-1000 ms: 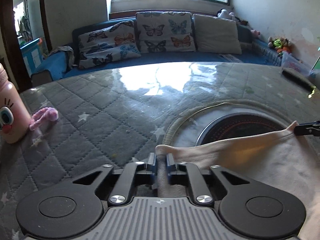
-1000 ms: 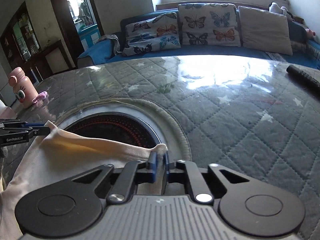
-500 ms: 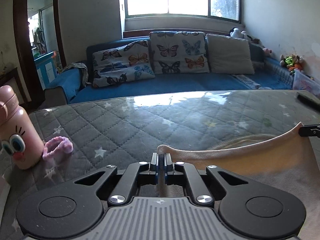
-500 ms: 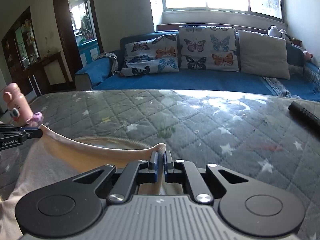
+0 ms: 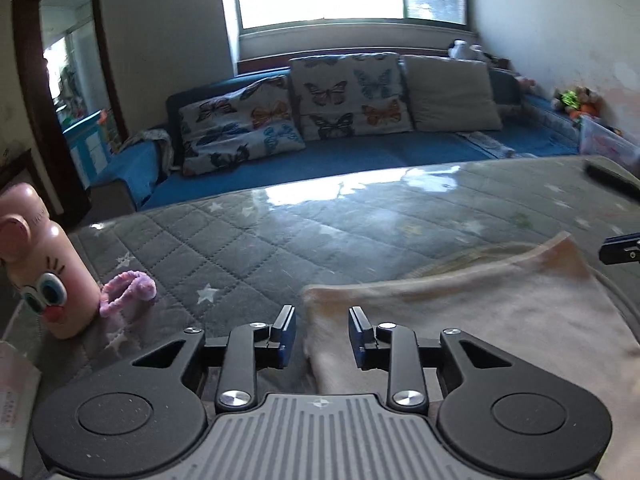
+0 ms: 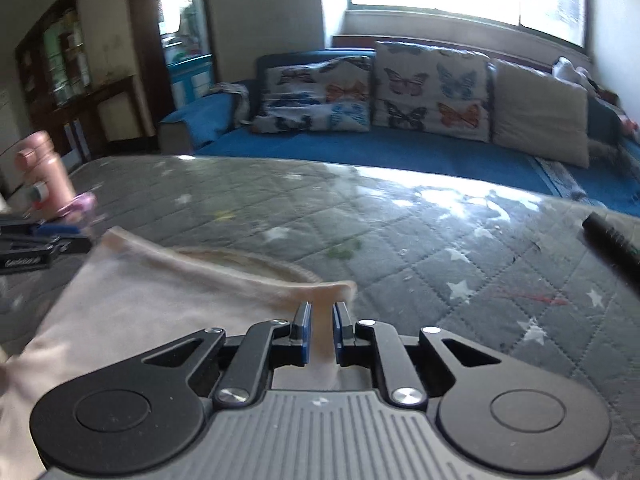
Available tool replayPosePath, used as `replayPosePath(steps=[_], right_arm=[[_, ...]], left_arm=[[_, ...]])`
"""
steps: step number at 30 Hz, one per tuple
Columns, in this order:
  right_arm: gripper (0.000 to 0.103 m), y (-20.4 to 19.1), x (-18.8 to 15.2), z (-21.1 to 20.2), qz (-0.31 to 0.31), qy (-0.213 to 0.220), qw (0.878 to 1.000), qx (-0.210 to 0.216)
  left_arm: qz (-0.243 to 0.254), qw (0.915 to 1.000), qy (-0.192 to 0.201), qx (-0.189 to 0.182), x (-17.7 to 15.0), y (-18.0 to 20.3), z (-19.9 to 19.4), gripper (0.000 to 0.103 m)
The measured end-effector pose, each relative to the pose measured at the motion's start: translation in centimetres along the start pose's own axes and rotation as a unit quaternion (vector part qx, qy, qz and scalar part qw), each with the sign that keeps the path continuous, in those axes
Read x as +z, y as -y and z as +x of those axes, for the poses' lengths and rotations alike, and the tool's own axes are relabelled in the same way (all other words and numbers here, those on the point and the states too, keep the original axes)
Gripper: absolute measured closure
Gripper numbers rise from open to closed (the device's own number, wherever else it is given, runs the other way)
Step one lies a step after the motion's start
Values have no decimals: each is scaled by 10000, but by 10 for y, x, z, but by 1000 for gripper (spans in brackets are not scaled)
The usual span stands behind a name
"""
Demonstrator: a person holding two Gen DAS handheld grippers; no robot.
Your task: Fold clothes
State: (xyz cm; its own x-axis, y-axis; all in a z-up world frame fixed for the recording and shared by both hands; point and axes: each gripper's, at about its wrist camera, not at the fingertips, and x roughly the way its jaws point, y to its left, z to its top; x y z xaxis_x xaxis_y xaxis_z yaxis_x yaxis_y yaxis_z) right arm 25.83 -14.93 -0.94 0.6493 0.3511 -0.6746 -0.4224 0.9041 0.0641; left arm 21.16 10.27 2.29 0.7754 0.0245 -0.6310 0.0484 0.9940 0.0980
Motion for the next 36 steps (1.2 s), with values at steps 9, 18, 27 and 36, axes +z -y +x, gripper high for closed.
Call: replayPosePath(steps=[9, 18, 27, 36], right_arm=[[83, -67, -67, -63, -959, -452, 9919, 701], [76, -107, -126, -112, -1725, -504, 9809, 745], [76, -95, -154, -138, -1247, -386, 9888, 721], [75, -61, -152, -171, -523, -23, 9970, 573]], left_arm=[[591, 9948, -128, -825, -58, 53, -71, 65], [1268, 9841, 5, -1242, -115, 100, -111, 64], [1221, 9839, 307, -1270, -105, 111, -126, 63], [1105, 9785, 269, -1722, -99, 153, -113, 63]])
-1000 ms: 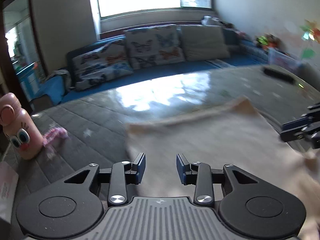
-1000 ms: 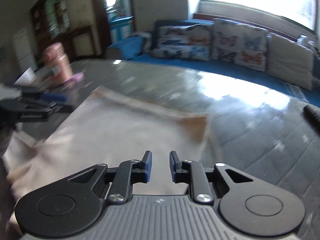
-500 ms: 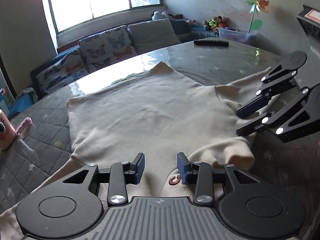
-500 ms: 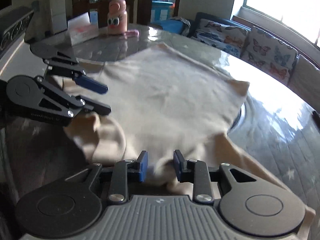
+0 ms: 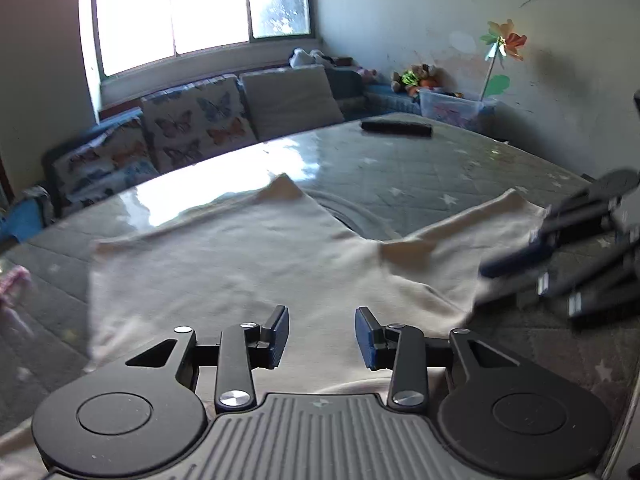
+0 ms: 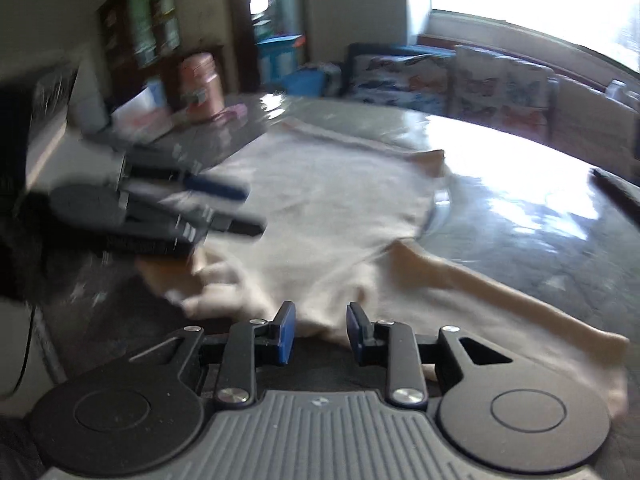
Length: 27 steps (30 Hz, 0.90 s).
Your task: Fold clothes
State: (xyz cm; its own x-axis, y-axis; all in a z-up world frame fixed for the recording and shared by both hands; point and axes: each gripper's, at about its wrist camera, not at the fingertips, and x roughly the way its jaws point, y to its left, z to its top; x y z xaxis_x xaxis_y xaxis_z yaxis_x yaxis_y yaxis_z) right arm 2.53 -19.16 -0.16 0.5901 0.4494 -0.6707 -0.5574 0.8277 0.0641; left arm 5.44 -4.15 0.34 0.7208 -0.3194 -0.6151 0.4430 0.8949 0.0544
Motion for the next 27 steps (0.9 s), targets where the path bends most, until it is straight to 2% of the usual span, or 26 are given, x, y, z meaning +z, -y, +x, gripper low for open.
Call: replayPosePath(steps=[2, 5, 8, 12, 15, 17, 23, 24, 26, 27], right_arm=[[75, 13, -2, -6, 237, 61, 9992, -305], [75, 47, -14, -15, 906, 97, 9921, -864], [75, 78, -28, -22, 1506, 134, 9789, -1374], [75, 108, -48, -30, 1949, 214, 9599, -2004], [72, 122, -58, -33, 2154, 238, 9488, -2299], [66, 129, -64, -33, 2280, 233, 9417, -2462], [66, 131, -74, -30, 2459, 330, 9342, -2564], [67, 131, -75, -29, 2467, 359, 9347, -2534], [85, 126, -73, -26, 2404, 375, 9371, -2502], [89, 125, -71, -25, 2362, 370, 9391, -2469]], left_arm=[[29, 9999, -77, -105, -3, 9, 6, 63], [111, 9996, -159, -219, -8, 21, 11, 63], [120, 9994, -202, -256, -12, 25, 11, 63], [105, 9993, -252, -251, -16, 27, 12, 63], [115, 9993, -256, -248, -16, 29, 12, 63], [127, 9993, -259, -247, -16, 30, 12, 63], [164, 9992, -278, -243, -15, 32, 12, 63], [169, 9992, -280, -244, -15, 33, 12, 63], [179, 9991, -283, -246, -15, 34, 12, 63], [186, 9991, -284, -247, -15, 34, 12, 63]])
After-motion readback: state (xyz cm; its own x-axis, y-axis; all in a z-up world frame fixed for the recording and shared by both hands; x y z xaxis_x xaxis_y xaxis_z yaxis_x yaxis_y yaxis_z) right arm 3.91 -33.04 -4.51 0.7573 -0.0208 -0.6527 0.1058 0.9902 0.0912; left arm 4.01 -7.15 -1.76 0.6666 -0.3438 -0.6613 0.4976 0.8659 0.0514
